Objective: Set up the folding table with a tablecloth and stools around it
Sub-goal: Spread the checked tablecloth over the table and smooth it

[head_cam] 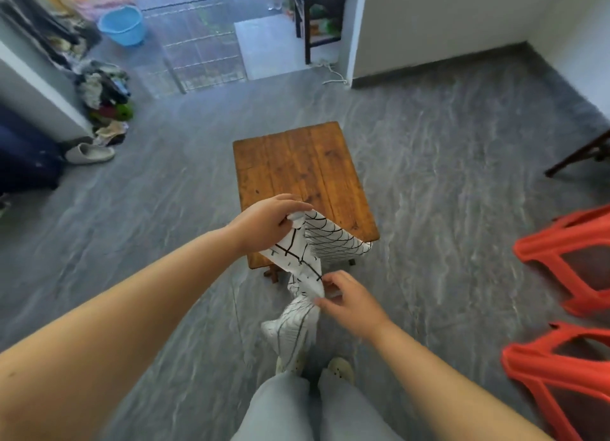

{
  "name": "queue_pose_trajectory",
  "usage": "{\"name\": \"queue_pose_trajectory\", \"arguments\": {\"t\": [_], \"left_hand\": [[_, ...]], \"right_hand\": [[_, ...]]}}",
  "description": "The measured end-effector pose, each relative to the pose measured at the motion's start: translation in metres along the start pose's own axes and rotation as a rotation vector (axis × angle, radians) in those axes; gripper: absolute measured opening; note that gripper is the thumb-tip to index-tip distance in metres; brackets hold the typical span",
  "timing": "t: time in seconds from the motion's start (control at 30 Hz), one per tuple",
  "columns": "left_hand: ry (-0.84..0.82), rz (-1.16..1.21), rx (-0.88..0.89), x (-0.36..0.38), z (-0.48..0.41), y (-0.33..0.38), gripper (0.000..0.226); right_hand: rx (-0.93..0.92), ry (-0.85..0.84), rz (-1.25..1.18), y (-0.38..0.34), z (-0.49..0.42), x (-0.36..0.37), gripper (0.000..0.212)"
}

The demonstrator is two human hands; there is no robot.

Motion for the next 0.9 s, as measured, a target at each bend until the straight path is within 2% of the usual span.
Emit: {"name": "queue_pose_trajectory", "arguments": {"t": [0.07, 0.2, 0.27, 0.33, 0.43, 0.53, 0.63, 0.7, 0.77, 0.9], "left_hand": [[-0.002, 0.016, -0.003, -0.001, 0.008, 0.001, 0.049], [-0.027, 0.027, 0.003, -0.005, 0.024, 0.009, 0.051], [-0.044, 0.003, 0.024, -0.01, 0.032, 0.016, 0.053], [-0.065, -0.026, 0.037, -0.016, 0.041, 0.021, 0.056], [-0.086, -0.07, 0.049, -0.022, 0.057, 0.026, 0.057], [-0.072, -0.085, 0.025, -0.029, 0.073, 0.022, 0.058], [-0.033, -0.058, -0.052, -0.038, 0.09, 0.009, 0.057], [0.021, 0.015, -0.118, -0.045, 0.1, 0.0, 0.051], [0.077, 0.073, -0.161, -0.052, 0.107, -0.008, 0.047], [0.156, 0.117, -0.178, -0.063, 0.115, -0.016, 0.043]], "right_hand": [[-0.069, -0.023, 0.034, -0.008, -0.003, -0.014, 0.049], [-0.198, 0.121, -0.061, -0.044, -0.017, -0.059, 0.029], [-0.269, 0.194, -0.007, -0.067, -0.027, -0.074, 0.035], [-0.301, 0.141, 0.1, -0.086, -0.04, -0.073, 0.052], [-0.351, -0.072, 0.22, -0.108, -0.054, -0.051, 0.063], [-0.421, -0.225, 0.297, -0.124, -0.056, -0.023, 0.05], [-0.47, -0.25, 0.314, -0.13, -0.053, -0.009, 0.021], [-0.459, -0.265, 0.288, -0.129, -0.052, -0.004, 0.012], [-0.446, -0.272, 0.261, -0.129, -0.053, -0.003, 0.012], [-0.453, -0.153, 0.281, -0.131, -0.051, -0.005, 0.026]]}}
Point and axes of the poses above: each hand's wrist, its own z-axis away from the middle knuckle, its own x-axis out of the palm, y = z × x, the point moved 7 cm from there along -z, towards the middle knuckle, and after that the axes turned 11 degrees about x, right-handed, at the moved point
